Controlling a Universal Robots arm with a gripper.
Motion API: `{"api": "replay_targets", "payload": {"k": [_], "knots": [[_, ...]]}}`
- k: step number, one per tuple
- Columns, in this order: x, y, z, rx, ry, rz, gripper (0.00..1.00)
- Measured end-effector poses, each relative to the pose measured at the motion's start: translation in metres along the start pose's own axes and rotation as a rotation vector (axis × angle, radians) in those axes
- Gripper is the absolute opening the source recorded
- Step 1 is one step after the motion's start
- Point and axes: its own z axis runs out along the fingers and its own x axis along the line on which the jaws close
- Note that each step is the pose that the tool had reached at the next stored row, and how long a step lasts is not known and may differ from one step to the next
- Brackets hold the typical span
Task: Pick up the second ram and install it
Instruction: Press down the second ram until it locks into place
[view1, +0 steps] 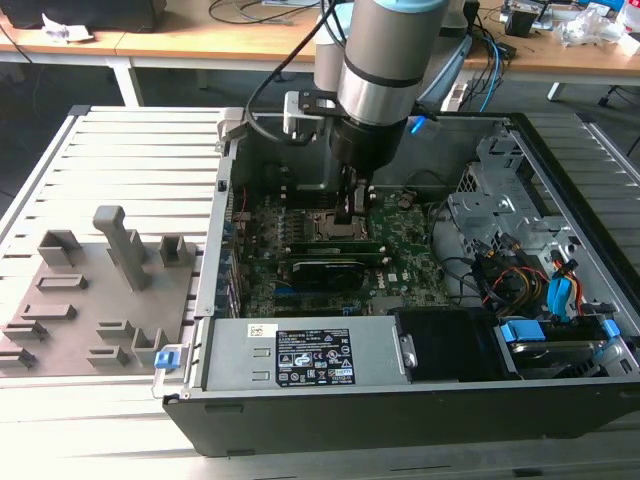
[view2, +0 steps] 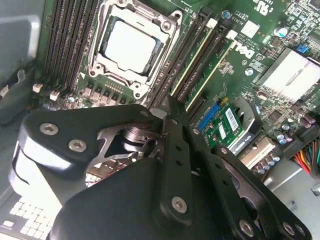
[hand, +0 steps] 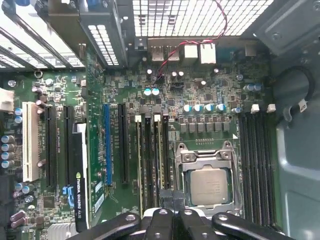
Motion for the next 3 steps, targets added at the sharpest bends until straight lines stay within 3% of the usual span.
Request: {"api": "replay_targets", "payload": {"k": [3], "knots": [[0.0,0.0,-0.0001,0.0,0.0,0.0,0.11]]}}
